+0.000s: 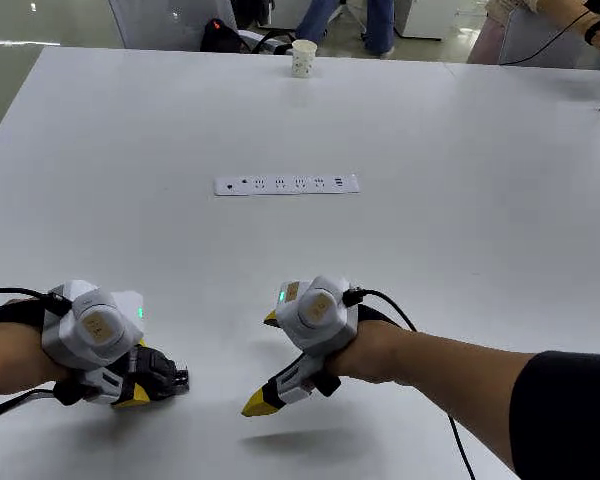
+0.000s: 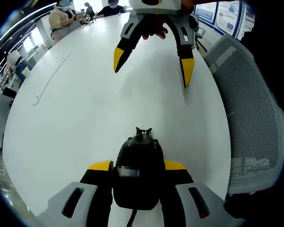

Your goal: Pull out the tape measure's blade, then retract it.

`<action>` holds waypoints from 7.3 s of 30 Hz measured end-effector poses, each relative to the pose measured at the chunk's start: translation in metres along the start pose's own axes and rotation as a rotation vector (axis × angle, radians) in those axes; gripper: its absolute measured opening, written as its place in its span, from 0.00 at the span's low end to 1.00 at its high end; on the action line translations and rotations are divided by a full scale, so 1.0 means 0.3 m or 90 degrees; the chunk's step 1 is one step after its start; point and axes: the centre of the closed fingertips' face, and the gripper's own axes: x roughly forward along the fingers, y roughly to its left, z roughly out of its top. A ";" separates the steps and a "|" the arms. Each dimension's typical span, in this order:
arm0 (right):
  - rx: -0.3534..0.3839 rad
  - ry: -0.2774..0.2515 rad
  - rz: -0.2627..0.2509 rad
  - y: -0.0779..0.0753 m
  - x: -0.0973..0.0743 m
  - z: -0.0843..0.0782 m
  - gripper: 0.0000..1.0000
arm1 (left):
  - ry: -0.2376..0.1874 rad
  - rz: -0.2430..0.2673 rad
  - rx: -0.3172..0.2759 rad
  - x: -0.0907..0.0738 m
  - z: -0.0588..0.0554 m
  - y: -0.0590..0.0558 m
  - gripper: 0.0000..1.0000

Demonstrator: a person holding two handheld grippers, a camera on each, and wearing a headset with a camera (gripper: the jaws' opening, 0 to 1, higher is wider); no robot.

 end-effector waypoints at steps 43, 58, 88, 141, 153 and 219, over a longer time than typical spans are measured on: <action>-0.143 0.046 0.083 0.086 0.265 0.117 0.15 | -0.003 -0.007 -0.037 0.016 0.000 -0.003 0.35; -0.135 0.057 0.065 0.080 0.260 0.118 0.11 | -0.010 0.007 -0.041 0.015 -0.003 -0.006 0.35; -0.117 0.080 0.056 0.048 0.208 0.047 0.10 | -0.017 0.010 -0.040 0.012 -0.004 -0.003 0.34; -0.107 0.092 0.050 0.017 0.113 -0.049 0.10 | -0.015 0.010 -0.045 0.019 0.002 0.008 0.34; -0.116 0.098 0.049 0.010 0.093 -0.071 0.10 | -0.014 0.010 -0.047 0.020 0.001 0.007 0.34; -0.089 0.114 0.042 -0.040 -0.068 -0.241 0.10 | -0.011 0.014 -0.050 0.016 -0.002 0.012 0.34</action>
